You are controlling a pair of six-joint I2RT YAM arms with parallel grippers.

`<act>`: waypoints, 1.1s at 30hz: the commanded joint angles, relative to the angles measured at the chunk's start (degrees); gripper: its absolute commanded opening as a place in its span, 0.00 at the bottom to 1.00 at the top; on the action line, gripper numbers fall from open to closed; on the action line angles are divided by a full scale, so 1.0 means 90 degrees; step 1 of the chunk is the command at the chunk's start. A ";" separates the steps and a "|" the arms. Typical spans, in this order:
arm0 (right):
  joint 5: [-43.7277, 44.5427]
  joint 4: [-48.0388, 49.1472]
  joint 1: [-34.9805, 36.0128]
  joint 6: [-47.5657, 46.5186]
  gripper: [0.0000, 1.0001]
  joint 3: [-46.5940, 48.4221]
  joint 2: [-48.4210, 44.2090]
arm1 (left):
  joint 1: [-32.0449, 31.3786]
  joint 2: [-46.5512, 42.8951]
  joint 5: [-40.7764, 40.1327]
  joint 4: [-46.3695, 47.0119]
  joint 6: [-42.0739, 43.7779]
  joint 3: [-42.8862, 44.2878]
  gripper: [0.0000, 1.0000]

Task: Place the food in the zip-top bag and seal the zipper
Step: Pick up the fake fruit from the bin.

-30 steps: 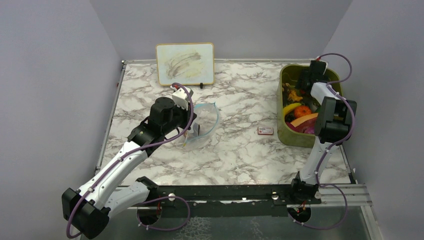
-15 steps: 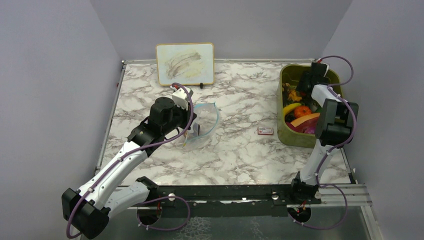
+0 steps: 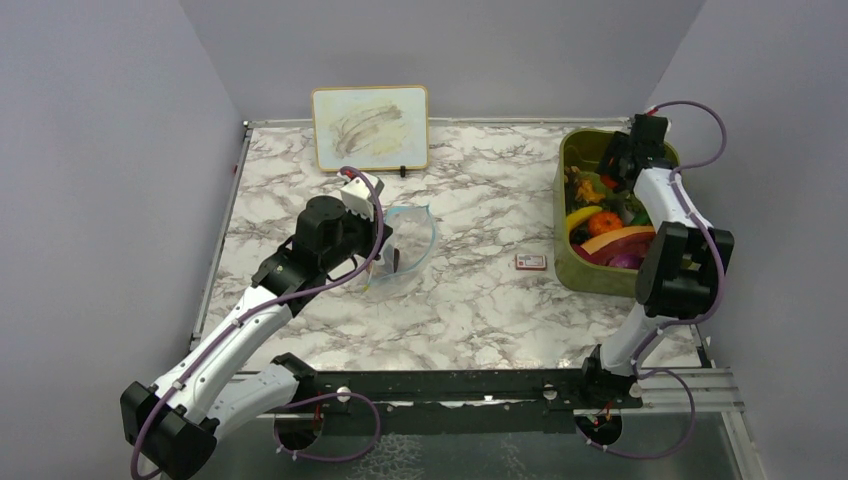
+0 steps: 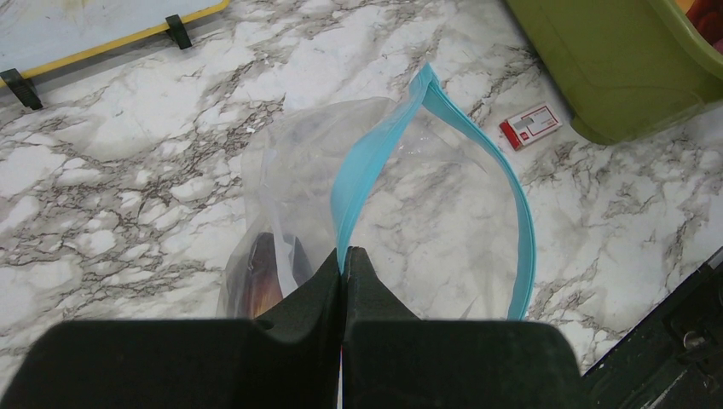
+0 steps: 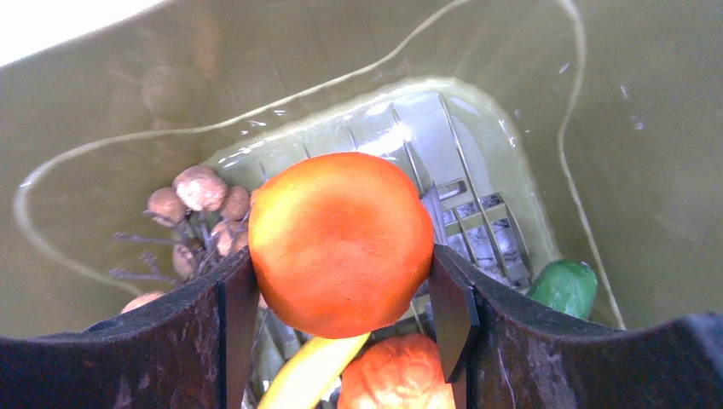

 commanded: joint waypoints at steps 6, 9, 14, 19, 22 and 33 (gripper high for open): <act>-0.0465 -0.0631 0.0194 0.0326 0.49 -0.0518 -0.1646 | -0.0001 -0.0096 0.0094 0.0204 -0.0058 -0.0086 0.00; -0.0827 -0.0627 0.0233 0.0359 0.49 -0.0782 -0.2186 | -0.0001 -0.0069 0.0099 0.0204 -0.0059 -0.0087 0.00; -0.1440 -0.0611 0.0391 0.0425 0.48 -0.1151 -0.2925 | -0.0001 -0.0042 0.0034 0.0199 -0.0046 -0.0095 0.00; -0.2504 -0.0508 0.0606 0.0473 0.47 -0.1463 -0.3504 | -0.0001 -0.0035 0.0014 0.0193 -0.0020 -0.0097 0.00; -0.2984 -0.0463 0.0802 0.0464 0.47 -0.1604 -0.3789 | -0.0001 -0.0083 -0.0031 0.0204 -0.0002 -0.0115 0.00; -0.3864 -0.0532 0.1590 0.0602 0.47 -0.2002 -0.4068 | -0.0001 -0.0057 0.0087 0.0244 -0.0019 -0.0139 0.00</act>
